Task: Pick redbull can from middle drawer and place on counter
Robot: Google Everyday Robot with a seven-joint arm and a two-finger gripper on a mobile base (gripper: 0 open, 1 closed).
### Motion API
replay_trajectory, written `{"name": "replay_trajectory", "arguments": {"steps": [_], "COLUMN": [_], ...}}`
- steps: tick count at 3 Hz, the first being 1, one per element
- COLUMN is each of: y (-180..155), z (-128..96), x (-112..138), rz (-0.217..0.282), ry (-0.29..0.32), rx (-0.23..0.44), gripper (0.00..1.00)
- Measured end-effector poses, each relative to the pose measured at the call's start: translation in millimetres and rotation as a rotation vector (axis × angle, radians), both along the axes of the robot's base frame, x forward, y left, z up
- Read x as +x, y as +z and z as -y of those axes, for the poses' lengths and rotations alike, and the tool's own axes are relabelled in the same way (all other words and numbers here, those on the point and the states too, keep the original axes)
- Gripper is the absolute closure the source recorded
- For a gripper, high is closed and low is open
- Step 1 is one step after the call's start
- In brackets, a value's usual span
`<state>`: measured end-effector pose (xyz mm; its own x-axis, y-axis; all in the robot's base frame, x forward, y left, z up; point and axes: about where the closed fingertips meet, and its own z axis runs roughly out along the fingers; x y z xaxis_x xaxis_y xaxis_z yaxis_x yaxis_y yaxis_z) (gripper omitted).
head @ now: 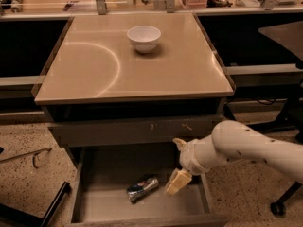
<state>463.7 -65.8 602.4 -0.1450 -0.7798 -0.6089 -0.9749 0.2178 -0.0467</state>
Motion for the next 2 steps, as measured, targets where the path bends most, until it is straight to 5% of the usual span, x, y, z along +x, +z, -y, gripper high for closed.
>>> {"name": "replay_trajectory", "arguments": {"steps": [1, 2], "y": [-51.5, -51.6], "z": [-15.5, -15.6], "x": [-4.5, -4.5], "rz": [-0.022, -0.022], "ry": [-0.008, -0.008], "rx": [0.048, 0.048], "gripper": [0.0, 0.0]}}
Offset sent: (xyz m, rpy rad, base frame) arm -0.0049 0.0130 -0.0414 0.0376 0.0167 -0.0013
